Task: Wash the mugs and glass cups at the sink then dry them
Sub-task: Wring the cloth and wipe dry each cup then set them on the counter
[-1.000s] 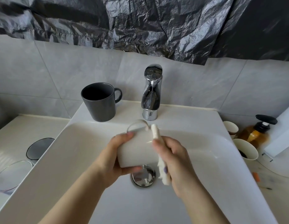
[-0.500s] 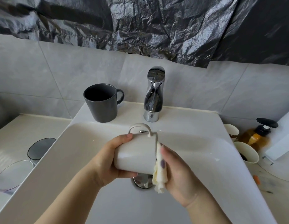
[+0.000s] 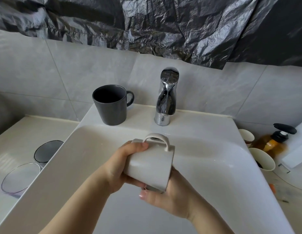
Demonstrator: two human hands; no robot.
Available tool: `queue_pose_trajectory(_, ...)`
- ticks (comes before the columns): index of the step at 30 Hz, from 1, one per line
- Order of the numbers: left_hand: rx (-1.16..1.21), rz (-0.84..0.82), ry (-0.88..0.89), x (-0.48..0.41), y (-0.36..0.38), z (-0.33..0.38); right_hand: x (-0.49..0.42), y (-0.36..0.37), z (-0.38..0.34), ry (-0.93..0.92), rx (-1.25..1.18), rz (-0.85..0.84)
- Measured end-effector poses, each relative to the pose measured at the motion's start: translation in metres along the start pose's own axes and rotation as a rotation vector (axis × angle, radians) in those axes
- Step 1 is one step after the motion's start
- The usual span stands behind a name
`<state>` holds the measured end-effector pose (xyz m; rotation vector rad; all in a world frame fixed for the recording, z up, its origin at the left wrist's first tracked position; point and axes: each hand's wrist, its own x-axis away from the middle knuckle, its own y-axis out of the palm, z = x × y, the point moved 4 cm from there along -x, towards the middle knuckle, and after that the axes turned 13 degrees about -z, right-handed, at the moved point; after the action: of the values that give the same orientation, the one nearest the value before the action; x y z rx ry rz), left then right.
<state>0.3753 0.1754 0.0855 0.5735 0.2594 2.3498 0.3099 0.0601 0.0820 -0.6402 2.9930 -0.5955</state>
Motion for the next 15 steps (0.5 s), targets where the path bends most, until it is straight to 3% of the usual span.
queue_pose_trajectory(5, 0.008, -0.004, 0.088, -0.002, 0.007, -0.002, 0.003, -0.001, -0.003, -0.014, -0.540, -0.140)
queue_pose_trajectory(8, -0.132, 0.007, 0.260, -0.002, 0.008, 0.004, 0.007, -0.011, -0.010, -0.091, -1.055, -0.086)
queue_pose_trajectory(10, -0.174, -0.011, 0.365, -0.001, 0.008, 0.008, 0.010, -0.016, -0.021, -0.152, -1.234, -0.018)
queue_pose_trajectory(12, -0.141, -0.008, 0.398, 0.000, 0.006, 0.008, 0.014, -0.017, -0.031, -0.146, -1.117, -0.047)
queue_pose_trajectory(15, -0.082, -0.009, 0.312, -0.001, 0.005, 0.006, 0.008, -0.005, -0.016, 0.009, -0.473, -0.176)
